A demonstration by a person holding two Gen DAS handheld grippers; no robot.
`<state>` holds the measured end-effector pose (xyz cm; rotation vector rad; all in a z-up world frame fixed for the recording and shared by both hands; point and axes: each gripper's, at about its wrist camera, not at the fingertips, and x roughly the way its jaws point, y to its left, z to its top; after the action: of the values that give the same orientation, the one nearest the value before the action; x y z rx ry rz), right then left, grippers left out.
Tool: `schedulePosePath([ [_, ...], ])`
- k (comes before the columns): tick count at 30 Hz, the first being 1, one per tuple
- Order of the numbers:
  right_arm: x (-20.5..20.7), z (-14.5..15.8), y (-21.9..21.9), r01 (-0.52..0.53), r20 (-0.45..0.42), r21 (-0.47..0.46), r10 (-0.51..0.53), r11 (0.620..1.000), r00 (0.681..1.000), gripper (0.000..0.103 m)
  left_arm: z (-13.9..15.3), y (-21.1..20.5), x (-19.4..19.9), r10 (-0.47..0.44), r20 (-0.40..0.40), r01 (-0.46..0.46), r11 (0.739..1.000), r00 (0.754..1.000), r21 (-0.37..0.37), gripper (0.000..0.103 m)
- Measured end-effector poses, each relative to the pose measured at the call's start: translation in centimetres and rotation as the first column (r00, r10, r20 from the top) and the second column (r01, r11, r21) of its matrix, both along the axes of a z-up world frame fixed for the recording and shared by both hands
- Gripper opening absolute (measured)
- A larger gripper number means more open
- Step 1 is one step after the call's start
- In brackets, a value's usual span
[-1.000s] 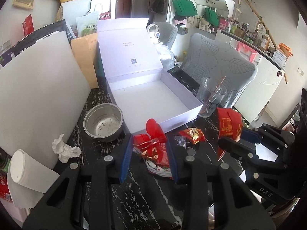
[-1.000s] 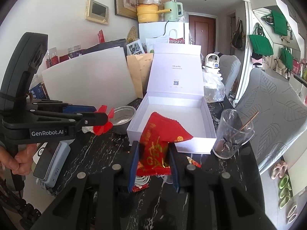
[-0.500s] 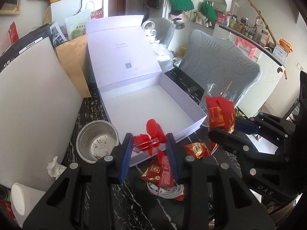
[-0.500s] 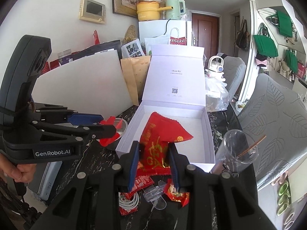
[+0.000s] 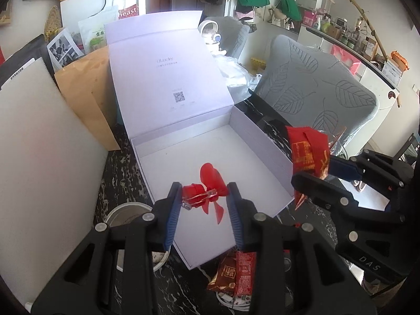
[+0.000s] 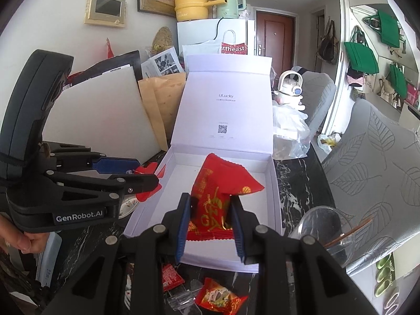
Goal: Organize objects
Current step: 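Carry both held items into the white box and open both grippers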
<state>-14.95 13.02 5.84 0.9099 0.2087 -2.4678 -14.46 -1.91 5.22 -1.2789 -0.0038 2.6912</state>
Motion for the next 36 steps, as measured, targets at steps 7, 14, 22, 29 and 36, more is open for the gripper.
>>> schedulePosePath([
  [7, -3.5, -0.7, -0.6, 0.020, 0.008, 0.020, -0.020, 1.000, 1.000, 0.029, -1.4, -0.4, -3.7, 0.020, 0.021, -0.019, 1.000, 1.000, -0.020, 0.033],
  [14, -6.8, -1.5, -2.0, 0.026, 0.010, 0.048, -0.027, 0.999, 1.000, 0.029, -2.7, -1.2, -7.3, 0.041, 0.048, -0.039, 0.999, 0.998, -0.034, 0.033],
  [22, -9.8, -2.7, -2.9, 0.031, 0.030, 0.062, -0.033, 0.998, 0.999, 0.029, -4.0, -1.7, -10.4, 0.044, 0.068, -0.041, 0.998, 0.997, -0.056, 0.033],
  [29, -12.4, -4.5, -3.5, 0.049, 0.062, 0.083, -0.054, 0.995, 0.997, 0.029, -5.3, -1.7, -12.3, 0.045, 0.086, -0.040, 0.997, 0.995, -0.062, 0.033],
  [36, -14.2, -6.3, -3.6, 0.068, 0.093, 0.099, -0.078, 0.993, 0.993, 0.029, -6.9, -1.4, -13.7, 0.035, 0.115, -0.027, 0.997, 0.993, -0.071, 0.033],
])
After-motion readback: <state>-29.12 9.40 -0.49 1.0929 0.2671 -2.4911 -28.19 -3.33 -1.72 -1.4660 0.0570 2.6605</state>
